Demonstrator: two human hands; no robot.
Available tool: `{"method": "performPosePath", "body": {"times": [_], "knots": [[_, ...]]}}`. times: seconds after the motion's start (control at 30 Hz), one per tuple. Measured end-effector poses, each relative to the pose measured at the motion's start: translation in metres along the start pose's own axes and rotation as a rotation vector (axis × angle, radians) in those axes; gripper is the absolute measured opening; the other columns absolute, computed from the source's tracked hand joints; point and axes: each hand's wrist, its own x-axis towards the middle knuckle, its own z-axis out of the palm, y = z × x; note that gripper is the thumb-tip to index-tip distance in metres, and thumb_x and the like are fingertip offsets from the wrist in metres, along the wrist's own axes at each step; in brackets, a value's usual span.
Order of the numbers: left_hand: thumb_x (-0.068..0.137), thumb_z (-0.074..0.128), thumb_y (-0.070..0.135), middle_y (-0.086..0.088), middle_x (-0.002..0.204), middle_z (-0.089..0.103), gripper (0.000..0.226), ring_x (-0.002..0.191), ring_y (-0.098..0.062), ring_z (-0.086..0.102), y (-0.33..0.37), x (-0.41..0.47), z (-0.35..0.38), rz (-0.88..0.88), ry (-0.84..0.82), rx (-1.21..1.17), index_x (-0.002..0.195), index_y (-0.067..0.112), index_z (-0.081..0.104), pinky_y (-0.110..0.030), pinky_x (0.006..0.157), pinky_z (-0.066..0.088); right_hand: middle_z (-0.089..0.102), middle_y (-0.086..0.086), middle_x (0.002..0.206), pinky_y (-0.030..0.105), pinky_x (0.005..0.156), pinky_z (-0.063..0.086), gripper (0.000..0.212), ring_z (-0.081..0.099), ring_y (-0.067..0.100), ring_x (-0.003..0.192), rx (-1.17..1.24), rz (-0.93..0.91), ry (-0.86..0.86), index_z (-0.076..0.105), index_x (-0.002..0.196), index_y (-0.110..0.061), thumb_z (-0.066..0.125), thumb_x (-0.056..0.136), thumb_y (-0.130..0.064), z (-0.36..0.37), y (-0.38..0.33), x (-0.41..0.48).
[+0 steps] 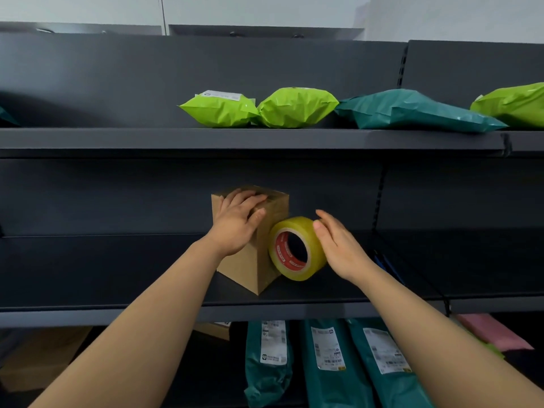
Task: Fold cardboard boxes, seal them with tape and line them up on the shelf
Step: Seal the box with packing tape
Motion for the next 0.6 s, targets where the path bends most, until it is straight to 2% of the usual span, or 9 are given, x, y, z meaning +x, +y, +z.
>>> {"method": "performPosePath", "body": {"times": [0.17, 0.3, 0.47, 0.6], "knots": [[0.104, 0.034, 0.038, 0.002, 0.156, 0.029, 0.043, 0.148, -0.023, 0.008, 0.002, -0.001, 0.002, -0.018, 0.028, -0.039, 0.146, 0.031, 0.039, -0.045, 0.121, 0.004, 0.047, 0.015, 0.139, 0.029, 0.104, 0.032, 0.046, 0.043, 0.026, 0.128, -0.255, 0.165, 0.015, 0.045, 0.139, -0.006, 0.032, 0.104, -0.033, -0.024, 0.049, 0.002], [0.105, 0.034, 0.033, 0.002, 0.156, 0.029, 0.040, 0.149, -0.021, 0.005, 0.005, 0.001, 0.005, -0.034, 0.053, -0.115, 0.144, 0.029, 0.042, -0.043, 0.120, 0.004, 0.038, 0.016, 0.148, 0.033, 0.105, 0.036, 0.051, 0.041, 0.029, 0.132, -0.421, 0.359, -0.082, 0.035, 0.146, -0.006, 0.036, 0.104, -0.034, -0.036, 0.090, 0.005], [0.105, 0.033, 0.029, 0.003, 0.155, 0.029, 0.038, 0.149, -0.017, 0.001, 0.004, 0.001, 0.012, -0.046, 0.110, -0.239, 0.142, 0.026, 0.046, -0.039, 0.119, 0.002, 0.042, 0.016, 0.143, 0.037, 0.102, 0.043, 0.051, 0.047, 0.031, 0.123, -0.525, 0.512, -0.169, 0.033, 0.146, -0.009, 0.041, 0.102, -0.032, -0.035, 0.130, 0.012], [0.105, 0.034, 0.028, 0.003, 0.155, 0.029, 0.038, 0.150, -0.017, 0.000, 0.002, 0.001, 0.014, -0.031, 0.128, -0.271, 0.141, 0.025, 0.046, -0.039, 0.119, 0.005, 0.033, 0.016, 0.148, 0.038, 0.106, 0.040, 0.059, 0.039, 0.032, 0.131, -0.574, 0.602, -0.198, 0.020, 0.153, -0.015, 0.046, 0.099, -0.018, -0.032, 0.149, 0.016]]}}
